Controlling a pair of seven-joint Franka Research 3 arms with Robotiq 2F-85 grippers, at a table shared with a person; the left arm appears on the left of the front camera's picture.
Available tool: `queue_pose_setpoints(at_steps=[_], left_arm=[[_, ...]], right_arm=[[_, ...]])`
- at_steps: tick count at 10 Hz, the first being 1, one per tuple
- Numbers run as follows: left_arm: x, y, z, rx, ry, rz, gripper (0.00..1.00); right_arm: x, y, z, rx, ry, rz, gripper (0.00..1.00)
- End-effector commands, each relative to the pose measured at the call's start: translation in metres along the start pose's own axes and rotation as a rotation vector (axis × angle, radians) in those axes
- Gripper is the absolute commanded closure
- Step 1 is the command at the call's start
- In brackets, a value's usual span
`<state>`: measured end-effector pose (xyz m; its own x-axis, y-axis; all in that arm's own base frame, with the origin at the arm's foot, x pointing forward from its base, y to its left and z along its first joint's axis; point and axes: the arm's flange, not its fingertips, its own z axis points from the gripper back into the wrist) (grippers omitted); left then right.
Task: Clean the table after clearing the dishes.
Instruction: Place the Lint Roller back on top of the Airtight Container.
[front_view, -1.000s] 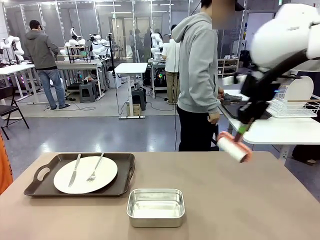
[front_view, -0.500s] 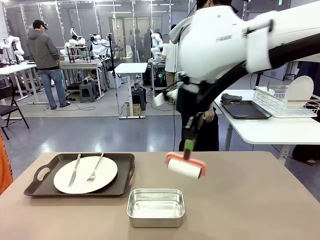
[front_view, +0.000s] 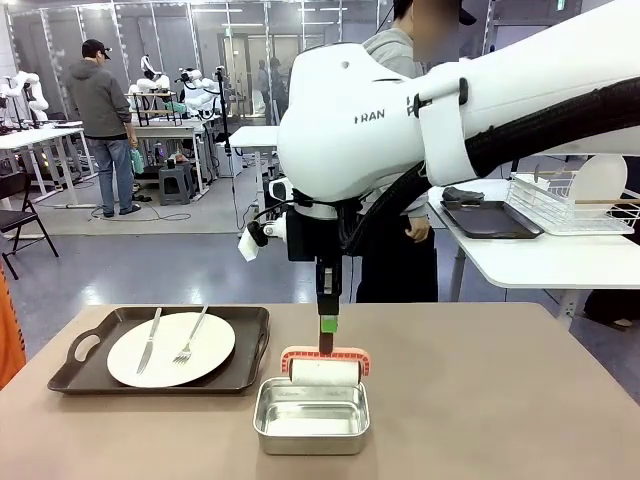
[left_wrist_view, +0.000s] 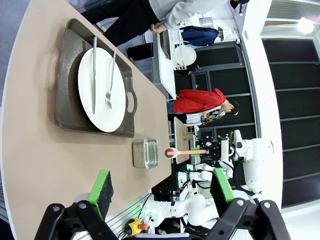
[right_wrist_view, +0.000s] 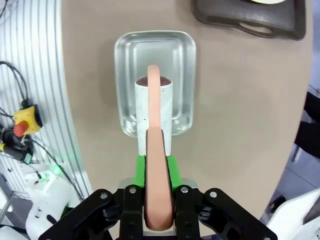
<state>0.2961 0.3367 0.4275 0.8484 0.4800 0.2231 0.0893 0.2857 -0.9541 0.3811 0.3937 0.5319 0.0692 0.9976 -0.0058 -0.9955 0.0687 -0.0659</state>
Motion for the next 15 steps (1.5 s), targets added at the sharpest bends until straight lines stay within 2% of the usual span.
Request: queue_pose_setpoints(at_steps=[1, 6, 9, 12, 15], left_arm=[[-0.001, -0.001, 0.002, -0.008, 0.001, -0.011, 0.00], [-0.001, -0.001, 0.002, -0.008, 0.001, -0.011, 0.00], [-0.001, -0.001, 0.002, -0.008, 0.001, -0.011, 0.00], [-0.001, -0.001, 0.002, -0.008, 0.001, -0.011, 0.00], [-0.001, -0.001, 0.002, -0.008, 0.001, -0.011, 0.00]], right_arm=[[0.001, 0.004, -0.001, 0.035, -0.003, 0.005, 0.80], [0.000, 0.000, -0.002, 0.016, 0.006, -0.001, 0.80], [0.021, -0.025, -0.031, 0.057, 0.054, 0.023, 0.80], [0.033, -0.036, -0.051, 0.110, 0.025, 0.022, 0.80], [0.049, -0.053, -0.078, 0.174, 0.062, 0.030, 0.80]])
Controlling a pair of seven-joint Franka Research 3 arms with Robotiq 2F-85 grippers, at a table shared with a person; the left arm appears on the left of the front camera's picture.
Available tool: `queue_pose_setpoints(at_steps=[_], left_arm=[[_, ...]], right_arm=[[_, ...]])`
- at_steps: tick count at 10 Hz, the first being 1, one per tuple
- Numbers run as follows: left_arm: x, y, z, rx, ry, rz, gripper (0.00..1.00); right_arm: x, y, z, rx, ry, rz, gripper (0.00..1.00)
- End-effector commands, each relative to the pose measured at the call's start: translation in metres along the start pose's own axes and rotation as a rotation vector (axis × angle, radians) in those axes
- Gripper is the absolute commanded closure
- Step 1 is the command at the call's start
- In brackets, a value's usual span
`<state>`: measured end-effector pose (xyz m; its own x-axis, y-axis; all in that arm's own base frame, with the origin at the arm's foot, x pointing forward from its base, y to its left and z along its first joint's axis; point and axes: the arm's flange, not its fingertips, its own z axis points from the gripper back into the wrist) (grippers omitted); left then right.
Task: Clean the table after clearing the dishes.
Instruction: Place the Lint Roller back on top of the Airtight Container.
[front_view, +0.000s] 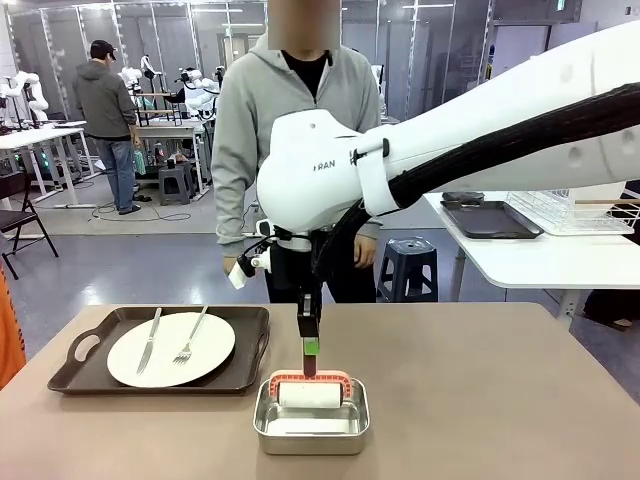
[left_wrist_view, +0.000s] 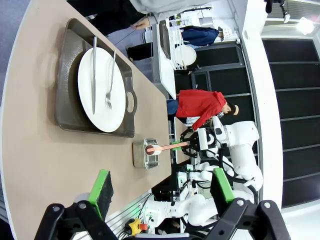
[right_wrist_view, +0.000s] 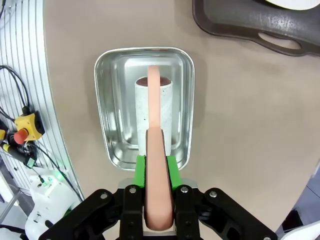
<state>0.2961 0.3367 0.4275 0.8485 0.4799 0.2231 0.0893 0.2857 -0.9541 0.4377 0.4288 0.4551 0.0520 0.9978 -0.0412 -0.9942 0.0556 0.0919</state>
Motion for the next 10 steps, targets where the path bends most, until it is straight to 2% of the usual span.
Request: queue_pose_setpoints(at_steps=[1, 6, 8, 10], left_arm=[[-0.001, -0.001, 0.003, -0.008, 0.001, -0.011, 0.00], [-0.001, -0.001, 0.003, -0.008, 0.001, -0.011, 0.00], [-0.001, -0.001, 0.003, -0.008, 0.001, -0.011, 0.00], [-0.001, -0.001, 0.003, -0.008, 0.001, -0.011, 0.00]], right_arm=[[0.011, -0.012, -0.005, 0.007, 0.041, 0.020, 0.80], [0.008, -0.044, -0.046, -0.010, 0.051, 0.023, 0.80], [0.000, -0.056, -0.060, -0.007, -0.006, 0.048, 0.80], [-0.007, -0.061, -0.063, -0.009, -0.019, 0.054, 0.80]])
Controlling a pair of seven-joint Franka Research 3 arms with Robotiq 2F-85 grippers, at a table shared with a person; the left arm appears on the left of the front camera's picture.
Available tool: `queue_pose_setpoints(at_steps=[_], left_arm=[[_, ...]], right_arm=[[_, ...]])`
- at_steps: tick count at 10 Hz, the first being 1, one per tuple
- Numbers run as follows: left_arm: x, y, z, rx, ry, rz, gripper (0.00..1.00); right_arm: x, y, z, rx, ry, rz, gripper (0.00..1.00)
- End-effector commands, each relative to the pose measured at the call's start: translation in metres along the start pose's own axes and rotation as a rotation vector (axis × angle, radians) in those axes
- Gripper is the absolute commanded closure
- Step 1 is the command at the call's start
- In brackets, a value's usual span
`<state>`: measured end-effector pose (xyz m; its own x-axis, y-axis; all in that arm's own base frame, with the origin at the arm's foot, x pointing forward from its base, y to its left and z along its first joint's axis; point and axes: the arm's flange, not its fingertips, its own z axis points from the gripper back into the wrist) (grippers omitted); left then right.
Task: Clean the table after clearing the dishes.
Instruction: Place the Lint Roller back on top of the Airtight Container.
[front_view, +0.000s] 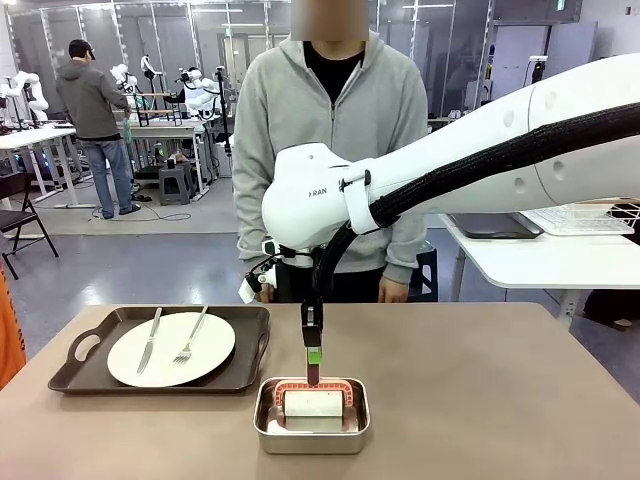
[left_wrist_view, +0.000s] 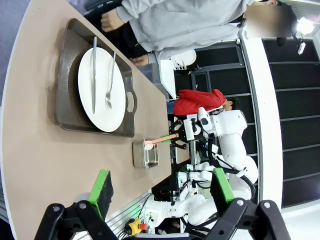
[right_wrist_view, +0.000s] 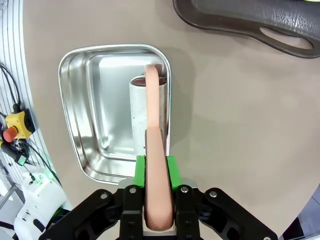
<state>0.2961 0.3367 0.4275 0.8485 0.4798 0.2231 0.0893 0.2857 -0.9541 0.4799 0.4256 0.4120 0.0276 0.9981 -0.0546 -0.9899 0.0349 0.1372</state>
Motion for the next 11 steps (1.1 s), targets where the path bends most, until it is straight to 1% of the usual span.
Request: queue_pose_setpoints(at_steps=[1, 2, 4, 5, 6, 8, 11], left_arm=[[-0.001, -0.001, 0.003, -0.008, 0.000, -0.011, 0.00], [-0.001, -0.001, 0.003, -0.008, 0.000, -0.011, 0.00], [-0.001, -0.001, 0.003, -0.008, 0.000, -0.011, 0.00], [-0.001, -0.001, 0.003, -0.008, 0.000, -0.011, 0.00], [-0.001, -0.001, 0.003, -0.008, 0.000, -0.011, 0.00], [-0.001, -0.001, 0.003, -0.008, 0.000, -0.011, 0.00], [-0.001, -0.001, 0.003, -0.008, 0.000, -0.011, 0.00]], right_arm=[[-0.009, -0.017, -0.023, -0.049, -0.044, 0.055, 0.78], [-0.010, -0.018, -0.023, -0.046, -0.060, 0.069, 0.71], [-0.009, -0.017, -0.019, -0.056, -0.038, 0.072, 0.60], [-0.009, -0.016, -0.016, -0.059, -0.044, 0.072, 0.55], [-0.007, -0.013, -0.012, -0.050, -0.032, 0.051, 0.49], [-0.003, -0.010, 0.004, -0.079, -0.037, 0.068, 0.37], [-0.008, -0.007, 0.026, -0.106, -0.043, 0.067, 0.21]])
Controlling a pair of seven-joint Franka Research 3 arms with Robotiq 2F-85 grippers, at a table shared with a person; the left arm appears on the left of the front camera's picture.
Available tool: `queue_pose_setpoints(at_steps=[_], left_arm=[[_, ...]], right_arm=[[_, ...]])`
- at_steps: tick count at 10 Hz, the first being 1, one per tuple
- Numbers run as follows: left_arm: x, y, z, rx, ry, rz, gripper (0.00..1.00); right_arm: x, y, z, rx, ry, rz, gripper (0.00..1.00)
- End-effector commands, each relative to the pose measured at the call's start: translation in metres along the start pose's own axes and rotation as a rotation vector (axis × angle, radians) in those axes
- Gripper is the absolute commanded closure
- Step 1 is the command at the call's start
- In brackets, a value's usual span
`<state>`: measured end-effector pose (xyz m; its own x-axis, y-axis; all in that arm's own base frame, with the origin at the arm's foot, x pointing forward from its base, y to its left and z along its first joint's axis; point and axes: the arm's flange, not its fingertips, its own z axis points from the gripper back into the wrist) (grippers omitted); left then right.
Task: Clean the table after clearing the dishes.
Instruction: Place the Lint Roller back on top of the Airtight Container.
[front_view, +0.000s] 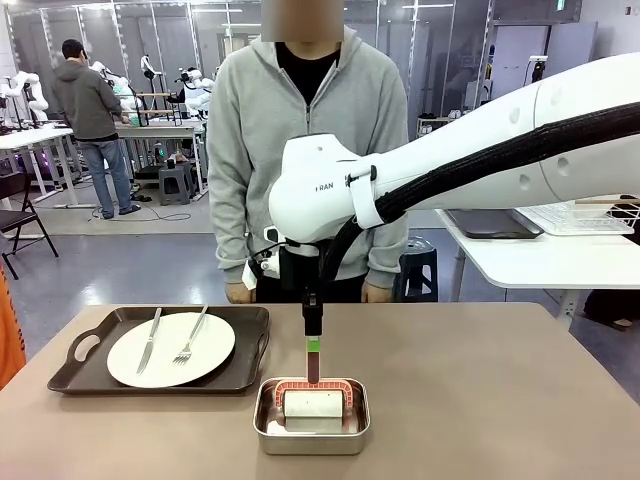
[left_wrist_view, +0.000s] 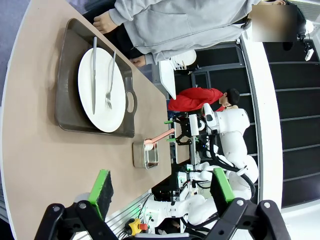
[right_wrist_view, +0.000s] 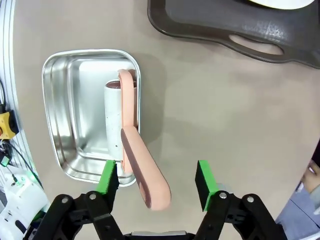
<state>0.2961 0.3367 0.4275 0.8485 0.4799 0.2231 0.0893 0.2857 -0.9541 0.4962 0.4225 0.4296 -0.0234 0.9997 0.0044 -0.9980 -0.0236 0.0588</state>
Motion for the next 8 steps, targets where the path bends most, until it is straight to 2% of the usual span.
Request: queue_pose_setpoints(at_steps=[1, 4, 5, 8], left_arm=[[-0.0013, -0.0007, 0.0025, -0.008, 0.001, -0.011, 0.00], [-0.0013, -0.0007, 0.0025, -0.008, 0.001, -0.011, 0.00], [-0.0013, -0.0007, 0.0025, -0.008, 0.001, -0.011, 0.00], [-0.0013, -0.0007, 0.0025, -0.008, 0.001, -0.011, 0.00]], right_arm=[[-0.0035, 0.0071, 0.0128, -0.034, 0.015, 0.013, 0.14], [-0.0031, 0.0047, 0.0216, -0.043, 0.014, 0.002, 0.00], [-0.0062, 0.0017, 0.0224, -0.041, 0.017, -0.026, 0.00], [-0.0012, 0.0020, 0.0197, -0.030, -0.006, 0.001, 0.00]])
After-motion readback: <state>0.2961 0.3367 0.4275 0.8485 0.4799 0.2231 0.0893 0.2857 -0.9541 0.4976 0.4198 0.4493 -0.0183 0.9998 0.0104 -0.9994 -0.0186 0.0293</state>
